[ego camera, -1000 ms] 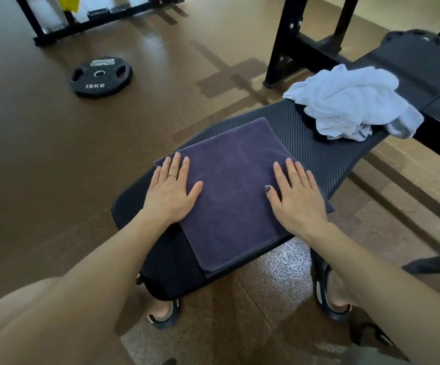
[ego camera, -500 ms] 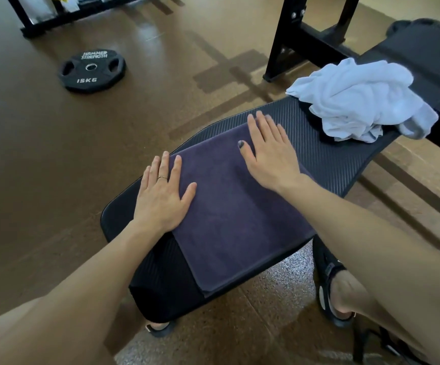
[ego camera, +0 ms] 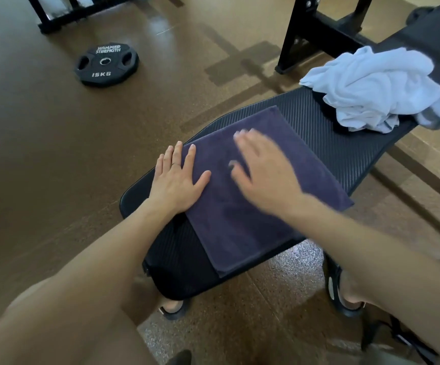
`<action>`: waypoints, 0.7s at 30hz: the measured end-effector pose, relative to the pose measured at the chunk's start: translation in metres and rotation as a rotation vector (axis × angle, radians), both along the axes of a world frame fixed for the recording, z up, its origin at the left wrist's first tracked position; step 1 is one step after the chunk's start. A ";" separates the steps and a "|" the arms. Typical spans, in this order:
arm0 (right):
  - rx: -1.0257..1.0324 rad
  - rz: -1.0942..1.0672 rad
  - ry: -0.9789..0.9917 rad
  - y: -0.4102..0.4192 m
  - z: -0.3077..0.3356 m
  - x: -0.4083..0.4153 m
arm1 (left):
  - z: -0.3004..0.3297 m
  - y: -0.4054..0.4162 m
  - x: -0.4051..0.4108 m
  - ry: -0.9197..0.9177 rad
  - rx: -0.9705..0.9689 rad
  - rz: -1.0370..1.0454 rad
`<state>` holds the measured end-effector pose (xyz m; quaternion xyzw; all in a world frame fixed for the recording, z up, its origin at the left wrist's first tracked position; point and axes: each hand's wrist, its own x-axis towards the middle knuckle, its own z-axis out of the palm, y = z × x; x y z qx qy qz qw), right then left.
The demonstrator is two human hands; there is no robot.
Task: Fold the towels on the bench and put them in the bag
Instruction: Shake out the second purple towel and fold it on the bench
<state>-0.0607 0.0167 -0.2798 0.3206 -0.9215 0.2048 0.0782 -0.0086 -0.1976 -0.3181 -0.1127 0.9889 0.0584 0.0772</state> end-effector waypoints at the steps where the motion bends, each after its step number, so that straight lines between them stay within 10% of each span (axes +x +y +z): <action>1: -0.013 0.080 -0.035 -0.001 -0.001 0.038 | 0.004 -0.002 -0.001 -0.019 0.014 0.010; 8: 0.264 0.179 -0.068 0.013 -0.060 0.198 | 0.024 -0.023 0.001 -0.014 0.092 0.019; 21: 0.232 0.257 0.192 0.030 -0.055 0.175 | 0.047 -0.051 -0.017 0.068 0.549 0.371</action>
